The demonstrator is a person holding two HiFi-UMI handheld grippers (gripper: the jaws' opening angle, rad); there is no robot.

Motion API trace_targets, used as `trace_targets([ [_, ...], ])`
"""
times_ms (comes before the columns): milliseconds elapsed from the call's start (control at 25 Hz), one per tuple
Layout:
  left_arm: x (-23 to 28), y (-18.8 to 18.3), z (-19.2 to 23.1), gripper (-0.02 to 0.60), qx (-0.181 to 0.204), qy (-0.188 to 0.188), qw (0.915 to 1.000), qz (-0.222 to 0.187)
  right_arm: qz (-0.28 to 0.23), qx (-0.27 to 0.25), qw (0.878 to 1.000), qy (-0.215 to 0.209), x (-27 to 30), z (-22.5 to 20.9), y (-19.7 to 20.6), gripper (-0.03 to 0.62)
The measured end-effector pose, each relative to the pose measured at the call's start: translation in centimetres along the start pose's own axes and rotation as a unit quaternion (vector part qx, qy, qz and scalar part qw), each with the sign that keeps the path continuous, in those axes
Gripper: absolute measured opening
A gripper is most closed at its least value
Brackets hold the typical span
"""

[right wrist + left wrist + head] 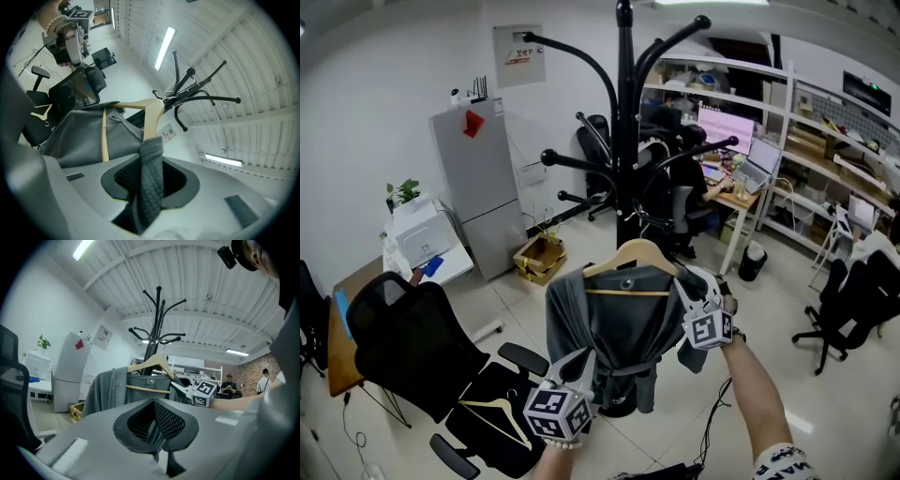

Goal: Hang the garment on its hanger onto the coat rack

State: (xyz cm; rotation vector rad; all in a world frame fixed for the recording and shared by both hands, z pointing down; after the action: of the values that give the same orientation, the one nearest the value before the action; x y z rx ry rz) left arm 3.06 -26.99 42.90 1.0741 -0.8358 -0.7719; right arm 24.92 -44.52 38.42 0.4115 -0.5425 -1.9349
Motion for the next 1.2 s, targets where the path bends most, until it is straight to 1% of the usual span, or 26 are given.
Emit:
trace_targets([
  [120, 0.0, 0.1, 0.1, -0.012, -0.003, 0.002, 1.0000, 0.001, 0.003, 0.009, 1.000, 0.001, 0.1, 0.0, 0.2, 0.124],
  [360, -0.5, 0.2, 0.4, -0.012, -0.003, 0.014, 0.9998, 0.011, 0.019, 0.022, 0.999, 0.023, -0.1, 0.3, 0.6, 0.137],
  [440, -0.7, 0.1, 0.4, -0.012, -0.001, 0.021, 0.9997, 0.014, 0.032, 0.036, 0.998, 0.026, -0.3, 0.0, 0.6, 0.163],
  [520, -1.0, 0.1, 0.4, -0.012, 0.000, 0.028, 0.9994, 0.018, 0.043, 0.053, 0.997, 0.032, -1.2, -0.3, 0.2, 0.211],
  [680, -1.3, 0.3, 0.8, -0.012, 0.007, 0.044, 0.9985, 0.031, 0.045, 0.071, 0.994, 0.063, -5.2, -1.2, -1.8, 0.216],
  [760, -1.5, 0.7, 1.3, -0.012, 0.013, 0.052, 0.9976, 0.044, 0.042, 0.099, 0.992, 0.072, -7.4, -1.1, -3.5, 0.216],
  [840, -1.8, 1.4, 1.6, -0.012, 0.018, 0.062, 0.9963, 0.056, 0.048, 0.145, 0.986, 0.073, -9.9, -0.7, -4.9, 0.216],
  [880, -1.9, 1.8, 1.6, -0.012, 0.020, 0.069, 0.9955, 0.063, 0.056, 0.175, 0.981, 0.070, -11.2, -0.4, -5.4, 0.208],
  [960, -2.1, 2.6, 1.4, -0.012, 0.021, 0.084, 0.9934, 0.075, 0.081, 0.236, 0.966, 0.067, -13.8, 0.6, -6.0, 0.151],
  [1040, -2.4, 3.4, 1.3, -0.012, 0.026, 0.098, 0.9914, 0.083, 0.100, 0.295, 0.947, 0.073, -16.2, 2.0, -6.4, 0.059],
  [1080, -2.5, 3.7, 1.2, -0.012, 0.028, 0.104, 0.9905, 0.086, 0.105, 0.330, 0.935, 0.075, -17.2, 2.7, -6.8, 0.040],
  [1120, -2.8, 4.0, 1.1, -0.012, 0.030, 0.111, 0.9895, 0.088, 0.111, 0.367, 0.920, 0.074, -18.2, 3.6, -7.1, 0.000],
  [1200, -3.2, 4.5, 1.0, -0.012, 0.032, 0.124, 0.9876, 0.091, 0.131, 0.436, 0.888, 0.069, -19.8, 5.7, -7.6, 0.002],
])
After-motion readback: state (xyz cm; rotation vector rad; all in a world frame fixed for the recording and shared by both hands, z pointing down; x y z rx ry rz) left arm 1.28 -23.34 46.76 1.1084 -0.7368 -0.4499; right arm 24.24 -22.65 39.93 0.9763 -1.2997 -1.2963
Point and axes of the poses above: the fingertips, and each gripper's own axes: x forward along the fingers, z to its left, y out of its underside, the point moved 3 cm from there along -x, backward along the fingers, and after that the axes turned 9 degrees about z, right-handed, at the moved point
